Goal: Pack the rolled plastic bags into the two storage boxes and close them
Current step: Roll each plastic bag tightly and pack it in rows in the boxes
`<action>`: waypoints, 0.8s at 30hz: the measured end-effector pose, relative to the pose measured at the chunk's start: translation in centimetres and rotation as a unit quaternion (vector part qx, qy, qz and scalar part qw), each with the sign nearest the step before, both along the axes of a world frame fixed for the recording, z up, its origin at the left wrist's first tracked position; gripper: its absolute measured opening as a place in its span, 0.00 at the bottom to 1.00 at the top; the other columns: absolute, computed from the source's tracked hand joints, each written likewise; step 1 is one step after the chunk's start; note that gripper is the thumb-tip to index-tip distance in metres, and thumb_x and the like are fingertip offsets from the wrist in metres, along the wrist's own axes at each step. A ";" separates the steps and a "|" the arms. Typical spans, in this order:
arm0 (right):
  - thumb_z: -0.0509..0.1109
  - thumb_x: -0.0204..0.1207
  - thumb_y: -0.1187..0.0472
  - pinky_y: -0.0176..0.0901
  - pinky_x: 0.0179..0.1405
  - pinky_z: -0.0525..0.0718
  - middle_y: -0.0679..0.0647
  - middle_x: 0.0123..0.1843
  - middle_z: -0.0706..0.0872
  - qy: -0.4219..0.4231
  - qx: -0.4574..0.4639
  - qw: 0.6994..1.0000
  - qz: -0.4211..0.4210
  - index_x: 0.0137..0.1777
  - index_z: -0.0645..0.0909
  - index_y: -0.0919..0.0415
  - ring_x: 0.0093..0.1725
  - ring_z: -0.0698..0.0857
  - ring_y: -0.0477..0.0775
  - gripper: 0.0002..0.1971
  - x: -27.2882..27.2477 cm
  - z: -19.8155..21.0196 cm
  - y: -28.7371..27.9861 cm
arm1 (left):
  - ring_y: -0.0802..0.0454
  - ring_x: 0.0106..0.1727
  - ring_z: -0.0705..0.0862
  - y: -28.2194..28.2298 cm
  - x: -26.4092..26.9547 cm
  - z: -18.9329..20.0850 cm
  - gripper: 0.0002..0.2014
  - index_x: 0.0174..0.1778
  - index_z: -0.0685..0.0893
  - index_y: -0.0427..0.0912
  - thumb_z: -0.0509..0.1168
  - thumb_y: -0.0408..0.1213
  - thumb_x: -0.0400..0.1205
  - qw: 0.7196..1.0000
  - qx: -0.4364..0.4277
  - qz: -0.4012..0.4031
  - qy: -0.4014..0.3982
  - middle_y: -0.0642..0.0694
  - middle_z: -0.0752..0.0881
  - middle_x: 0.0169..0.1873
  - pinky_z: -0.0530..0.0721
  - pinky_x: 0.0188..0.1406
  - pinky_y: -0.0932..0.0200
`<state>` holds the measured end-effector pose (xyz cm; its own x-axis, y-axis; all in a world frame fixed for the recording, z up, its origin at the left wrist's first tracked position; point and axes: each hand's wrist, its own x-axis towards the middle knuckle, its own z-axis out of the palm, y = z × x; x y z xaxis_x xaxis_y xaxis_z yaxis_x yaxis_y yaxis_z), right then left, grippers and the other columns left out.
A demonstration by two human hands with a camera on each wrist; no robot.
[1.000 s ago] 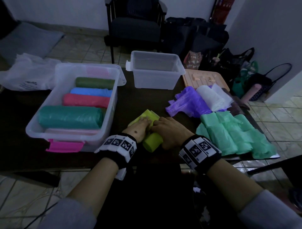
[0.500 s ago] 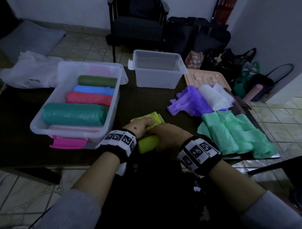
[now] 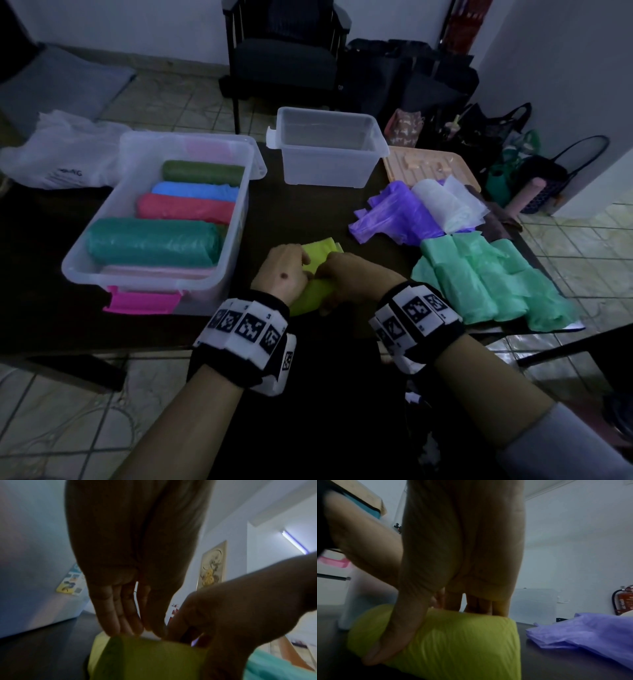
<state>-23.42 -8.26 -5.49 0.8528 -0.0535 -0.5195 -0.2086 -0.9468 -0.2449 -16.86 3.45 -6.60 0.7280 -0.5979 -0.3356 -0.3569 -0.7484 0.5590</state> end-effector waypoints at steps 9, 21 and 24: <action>0.77 0.69 0.55 0.39 0.49 0.72 0.53 0.62 0.79 -0.006 0.054 0.996 -0.071 0.65 0.77 0.58 0.58 0.77 0.50 0.25 0.4 0.0 -0.7 | 0.46 0.63 0.79 1.2 -0.9 0.6 0.30 0.69 0.76 0.49 0.76 0.35 0.71 0.993 0.073 -0.088 0.009 0.44 0.75 0.67 0.81 0.60 0.51; 0.67 0.78 0.58 0.49 0.66 0.74 0.56 0.70 0.72 -0.136 -0.087 0.987 0.015 0.73 0.69 0.58 0.69 0.72 0.55 0.23 -3.1 -0.4 1.5 | 0.44 0.61 0.79 -0.6 0.6 1.7 0.23 0.67 0.77 0.45 0.71 0.33 0.76 0.982 0.140 -0.123 0.014 0.41 0.75 0.66 0.82 0.58 0.49; 0.65 0.80 0.61 0.49 0.67 0.74 0.57 0.69 0.73 -0.117 -0.068 0.991 -0.005 0.74 0.70 0.59 0.68 0.72 0.56 0.22 -2.6 -0.5 1.3 | 0.43 0.63 0.78 -0.9 0.1 1.9 0.21 0.70 0.75 0.42 0.65 0.30 0.79 0.985 0.121 -0.121 -0.023 0.40 0.74 0.67 0.81 0.61 0.49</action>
<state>-26.02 -6.99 -5.96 0.9480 -0.1183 -0.2956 -0.1705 -0.9727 -0.1574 -16.75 2.57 -4.68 0.5924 -0.6622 -0.4590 -0.5613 -0.7478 0.3545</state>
